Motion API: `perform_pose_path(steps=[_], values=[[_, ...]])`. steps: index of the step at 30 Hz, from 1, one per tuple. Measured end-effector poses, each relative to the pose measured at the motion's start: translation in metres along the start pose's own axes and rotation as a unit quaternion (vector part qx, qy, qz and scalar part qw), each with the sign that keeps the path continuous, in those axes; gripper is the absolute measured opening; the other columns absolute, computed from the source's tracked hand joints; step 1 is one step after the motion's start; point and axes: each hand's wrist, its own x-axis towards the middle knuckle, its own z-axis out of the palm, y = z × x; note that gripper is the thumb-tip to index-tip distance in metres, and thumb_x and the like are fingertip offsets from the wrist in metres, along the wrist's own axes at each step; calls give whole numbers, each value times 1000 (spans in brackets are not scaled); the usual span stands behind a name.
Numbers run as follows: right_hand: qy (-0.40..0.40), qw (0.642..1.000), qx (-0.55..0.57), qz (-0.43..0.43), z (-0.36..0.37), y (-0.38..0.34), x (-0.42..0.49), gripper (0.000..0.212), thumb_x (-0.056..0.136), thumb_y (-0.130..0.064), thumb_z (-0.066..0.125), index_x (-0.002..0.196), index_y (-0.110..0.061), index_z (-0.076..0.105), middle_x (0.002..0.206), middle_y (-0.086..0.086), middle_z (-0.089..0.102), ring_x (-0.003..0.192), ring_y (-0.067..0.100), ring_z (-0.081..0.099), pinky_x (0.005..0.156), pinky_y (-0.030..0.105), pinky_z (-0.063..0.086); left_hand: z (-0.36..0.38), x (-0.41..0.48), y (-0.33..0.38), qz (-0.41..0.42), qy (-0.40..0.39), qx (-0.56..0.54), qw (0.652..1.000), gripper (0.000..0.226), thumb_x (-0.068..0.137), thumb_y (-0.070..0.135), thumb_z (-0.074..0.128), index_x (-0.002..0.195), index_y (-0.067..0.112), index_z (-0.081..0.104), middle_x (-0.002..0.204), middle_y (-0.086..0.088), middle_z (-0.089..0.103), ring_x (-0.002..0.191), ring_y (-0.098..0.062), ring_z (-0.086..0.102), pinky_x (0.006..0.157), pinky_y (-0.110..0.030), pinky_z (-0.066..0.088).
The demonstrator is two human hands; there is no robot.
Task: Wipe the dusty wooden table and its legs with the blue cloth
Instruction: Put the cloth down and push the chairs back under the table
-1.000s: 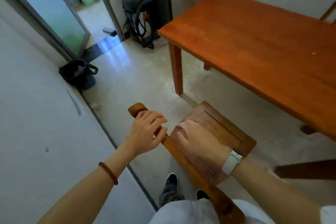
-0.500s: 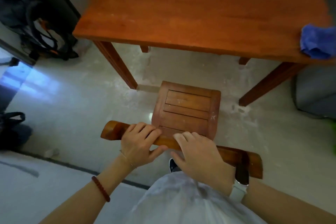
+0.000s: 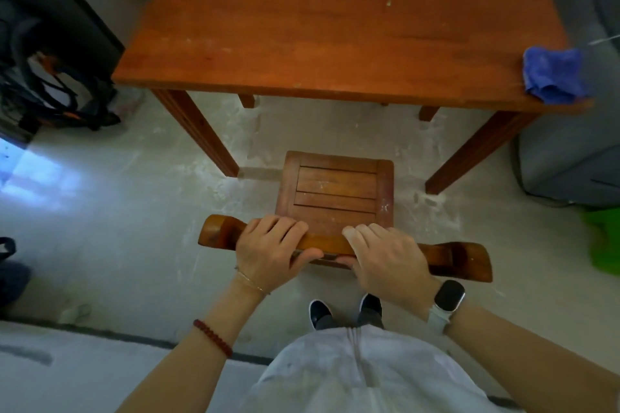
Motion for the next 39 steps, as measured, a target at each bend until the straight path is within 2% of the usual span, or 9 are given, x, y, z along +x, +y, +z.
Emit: perform_pose_path(steps=[8, 14, 25, 33, 39], values=[[27, 999, -23, 1, 10, 29, 40, 40, 73, -44, 71, 95, -12, 61, 73, -2, 64, 58, 14, 60, 48, 23, 45, 25, 37, -27, -1, 5, 25, 1000, 51, 89, 56, 38, 78, 15, 66, 71, -2, 67, 62, -20, 60, 56, -24, 41], [26, 999, -26, 1, 22, 54, 74, 40, 79, -46, 63, 99, -11, 60, 77, 0, 66, 61, 15, 62, 50, 24, 48, 41, 66, -50, -3, 2, 28, 1000, 48, 90, 54, 38, 81, 15, 66, 73, -1, 66, 65, -20, 59, 58, -26, 42], [57, 998, -28, 26, 35, 88, 134, 40, 78, -45, 66, 98, -11, 63, 75, -1, 67, 61, 16, 62, 48, 25, 45, 76, 117, -97, 15, 2, 52, 999, 49, 93, 51, 34, 81, 15, 65, 73, -2, 65, 63, -21, 58, 56, -25, 38], [59, 998, -28, 11, 38, 106, 157, 39, 77, -44, 67, 97, -10, 64, 72, -2, 66, 57, 13, 61, 45, 20, 41, 87, 130, -104, -32, -27, 43, 998, 52, 93, 53, 30, 88, 14, 64, 79, -3, 67, 70, -24, 59, 61, -30, 43], [42, 999, -29, 10, 38, 130, 167, 40, 77, -43, 68, 99, -10, 63, 75, 0, 67, 60, 16, 63, 45, 24, 45, 101, 147, -100, -45, -27, 47, 997, 51, 92, 54, 33, 87, 16, 66, 77, -1, 67, 69, -21, 59, 59, -28, 42]])
